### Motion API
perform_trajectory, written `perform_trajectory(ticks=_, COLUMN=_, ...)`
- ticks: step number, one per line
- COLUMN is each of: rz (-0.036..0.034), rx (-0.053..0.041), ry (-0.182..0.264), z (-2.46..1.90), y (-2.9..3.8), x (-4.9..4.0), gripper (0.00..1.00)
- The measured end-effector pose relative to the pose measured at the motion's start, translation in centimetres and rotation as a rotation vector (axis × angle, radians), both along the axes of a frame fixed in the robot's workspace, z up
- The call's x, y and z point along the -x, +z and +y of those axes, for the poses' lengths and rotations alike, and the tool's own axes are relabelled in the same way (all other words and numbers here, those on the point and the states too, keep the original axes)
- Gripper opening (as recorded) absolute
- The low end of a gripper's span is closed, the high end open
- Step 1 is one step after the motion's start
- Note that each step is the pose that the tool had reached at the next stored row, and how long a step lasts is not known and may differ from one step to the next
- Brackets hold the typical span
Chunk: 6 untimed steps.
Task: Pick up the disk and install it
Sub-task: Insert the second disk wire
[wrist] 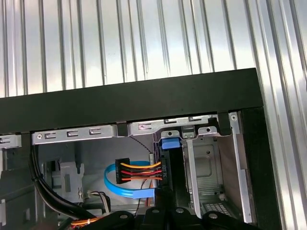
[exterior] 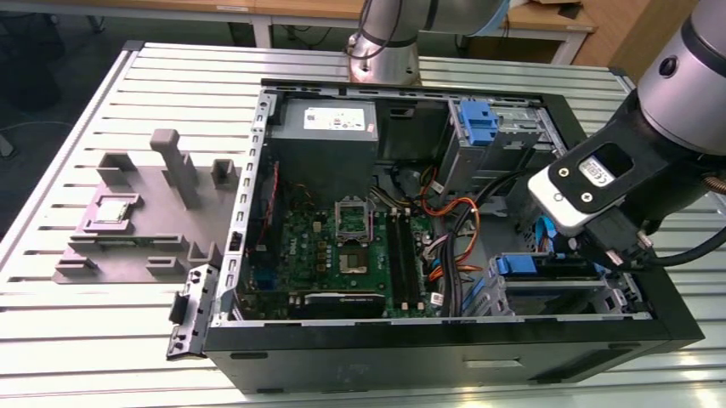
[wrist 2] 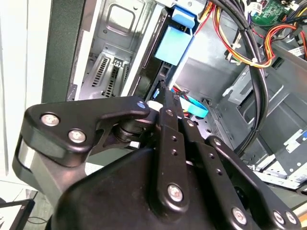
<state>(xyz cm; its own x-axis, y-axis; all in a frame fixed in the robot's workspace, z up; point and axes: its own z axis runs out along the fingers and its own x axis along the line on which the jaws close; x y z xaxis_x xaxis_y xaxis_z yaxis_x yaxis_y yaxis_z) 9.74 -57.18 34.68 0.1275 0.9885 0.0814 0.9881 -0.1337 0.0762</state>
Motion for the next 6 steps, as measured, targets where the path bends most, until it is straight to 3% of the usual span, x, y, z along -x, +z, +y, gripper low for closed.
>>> perform_trajectory(ticks=6, rz=0.0000, rx=0.0002, ry=0.000, z=0.01, y=0.01, x=0.00, gripper=0.10)
